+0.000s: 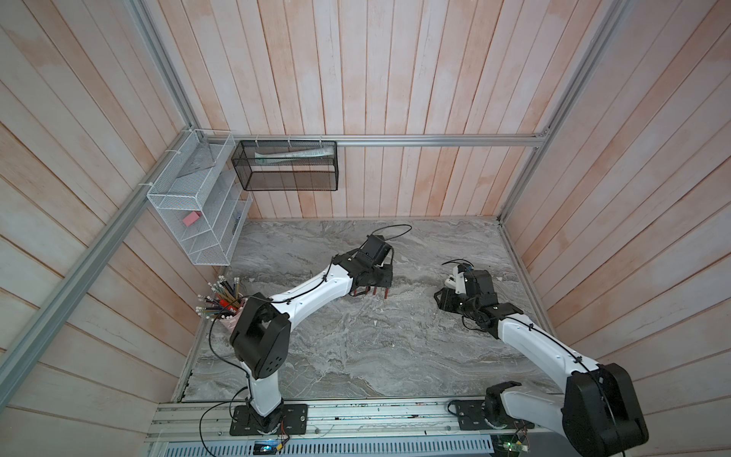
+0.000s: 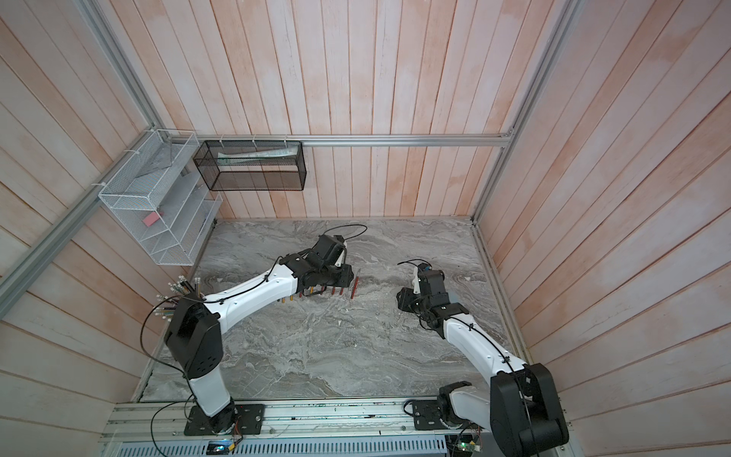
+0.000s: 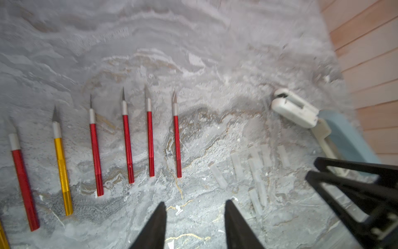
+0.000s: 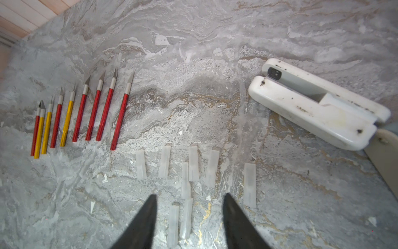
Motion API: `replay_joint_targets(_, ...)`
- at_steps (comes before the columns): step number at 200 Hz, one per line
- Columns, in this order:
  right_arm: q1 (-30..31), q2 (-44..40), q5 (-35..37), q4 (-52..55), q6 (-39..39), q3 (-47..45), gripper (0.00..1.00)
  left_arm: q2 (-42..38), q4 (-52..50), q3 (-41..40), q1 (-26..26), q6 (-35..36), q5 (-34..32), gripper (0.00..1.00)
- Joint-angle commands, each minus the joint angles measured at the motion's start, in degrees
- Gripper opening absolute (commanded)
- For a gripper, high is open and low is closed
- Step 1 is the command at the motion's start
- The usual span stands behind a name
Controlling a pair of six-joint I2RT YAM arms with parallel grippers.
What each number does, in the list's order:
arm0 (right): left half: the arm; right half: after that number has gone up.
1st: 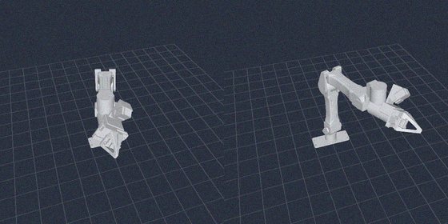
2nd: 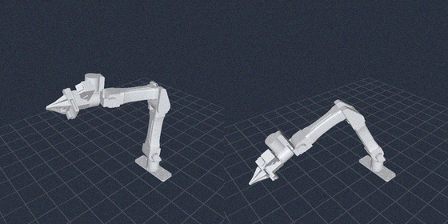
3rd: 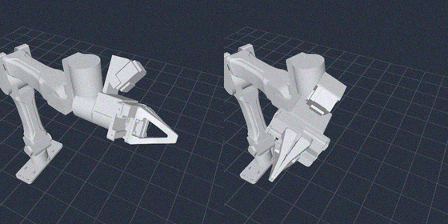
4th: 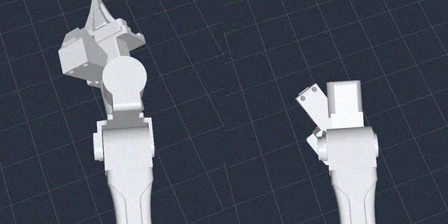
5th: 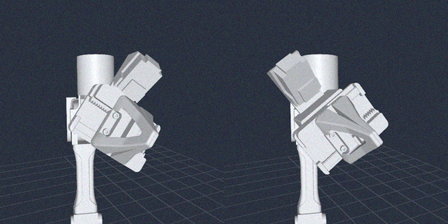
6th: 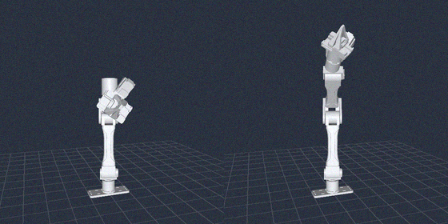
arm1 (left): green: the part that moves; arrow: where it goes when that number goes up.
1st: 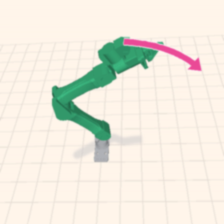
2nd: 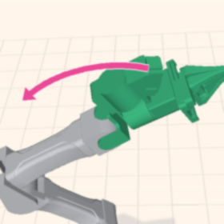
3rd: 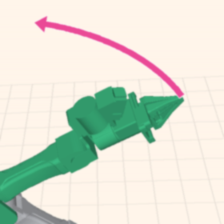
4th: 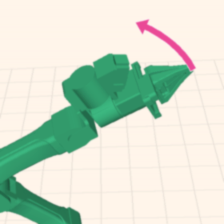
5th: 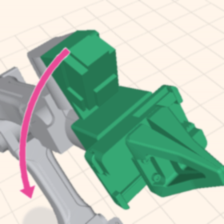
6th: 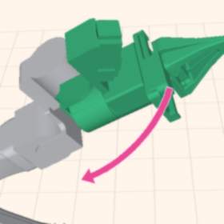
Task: Remove protective caps from carving knives
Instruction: Reset both arms
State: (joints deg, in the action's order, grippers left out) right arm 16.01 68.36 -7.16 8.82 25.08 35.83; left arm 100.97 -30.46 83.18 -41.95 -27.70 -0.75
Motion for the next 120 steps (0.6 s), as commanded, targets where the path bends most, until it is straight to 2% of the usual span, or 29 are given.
replay_joint_targets(1,-0.29,-0.13,1.44,-0.07,-1.03,2.41,0.98,-7.33,7.13,-4.80,-0.15,1.89,-3.54,0.99)
replay_joint_targets(60,-1.46,-4.21,8.86,-0.50,-3.96,4.48,0.98,-27.58,17.27,-21.29,0.37,5.41,-12.09,1.00)
replay_joint_targets(92,-1.95,-10.14,13.41,-4.41,-3.44,1.97,0.98,-39.59,22.30,-30.88,1.03,4.77,-21.67,1.00)
replay_joint_targets(120,-1.95,-16.58,20.01,-8.27,-3.14,-1.29,0.98,-49.23,31.16,-40.83,3.22,7.75,-22.42,1.00)
